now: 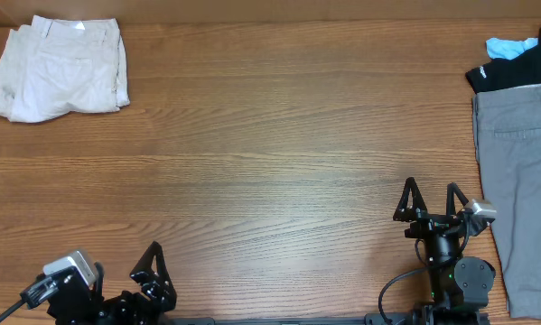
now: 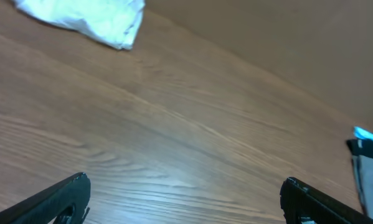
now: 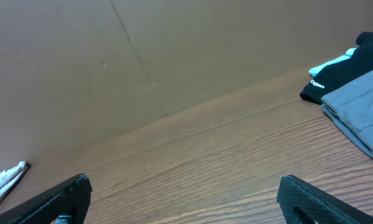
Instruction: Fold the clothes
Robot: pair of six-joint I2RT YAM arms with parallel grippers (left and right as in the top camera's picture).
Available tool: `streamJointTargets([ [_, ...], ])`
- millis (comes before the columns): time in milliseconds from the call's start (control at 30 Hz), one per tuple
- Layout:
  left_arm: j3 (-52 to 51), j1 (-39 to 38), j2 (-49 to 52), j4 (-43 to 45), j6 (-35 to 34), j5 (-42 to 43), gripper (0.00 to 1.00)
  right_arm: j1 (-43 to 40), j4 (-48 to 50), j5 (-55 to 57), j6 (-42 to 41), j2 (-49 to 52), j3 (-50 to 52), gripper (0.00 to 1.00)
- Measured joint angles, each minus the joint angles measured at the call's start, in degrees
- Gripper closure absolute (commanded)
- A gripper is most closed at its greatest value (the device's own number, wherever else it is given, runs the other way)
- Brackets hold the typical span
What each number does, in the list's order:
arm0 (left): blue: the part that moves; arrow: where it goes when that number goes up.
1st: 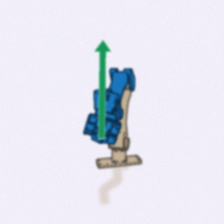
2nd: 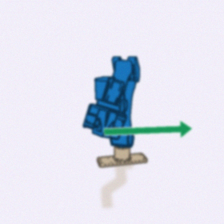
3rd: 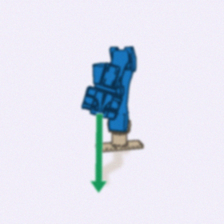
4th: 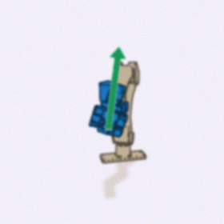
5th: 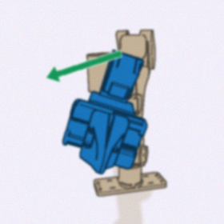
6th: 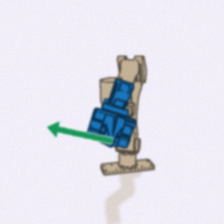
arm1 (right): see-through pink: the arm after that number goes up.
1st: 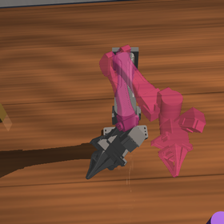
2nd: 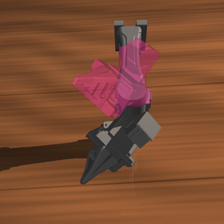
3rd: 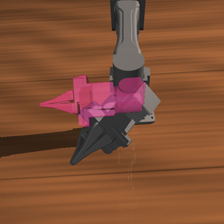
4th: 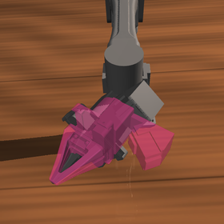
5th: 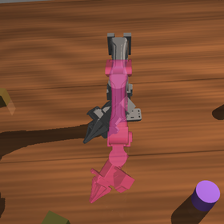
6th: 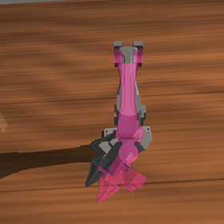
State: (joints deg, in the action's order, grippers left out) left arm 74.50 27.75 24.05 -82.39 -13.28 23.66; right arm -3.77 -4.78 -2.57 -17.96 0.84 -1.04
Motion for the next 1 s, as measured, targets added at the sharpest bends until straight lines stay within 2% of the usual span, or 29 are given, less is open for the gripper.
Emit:
streamJointTargets([
  [200, -0.2, 0.0, 0.0, 3.1, 0.5, 2.4, 0.00, 0.0, 0.0, 0.0, 0.0, 0.0, 0.0, 0.00],
  [367, -3.3, -0.4, 0.0, 13.2, 1.9, 8.2, 0.00, 0.0, 0.0, 0.0, 0.0, 0.0, 0.0, 0.00],
  [567, -15.8, -8.2, -1.4, 26.5, 2.4, 10.0, 0.00, 0.0, 0.0, 0.0, 0.0, 0.0, 0.0, 0.00],
  [733, -28.0, -15.8, -7.7, 35.4, -0.7, 4.5, 0.00, 0.0, 0.0, 0.0, 0.0, 0.0, 0.0, 0.00],
  [1000, -47.8, -24.2, -17.0, 54.3, -6.4, -11.1, 0.00, 0.0, 0.0, 0.0, 0.0, 0.0, 0.0, 0.00],
])
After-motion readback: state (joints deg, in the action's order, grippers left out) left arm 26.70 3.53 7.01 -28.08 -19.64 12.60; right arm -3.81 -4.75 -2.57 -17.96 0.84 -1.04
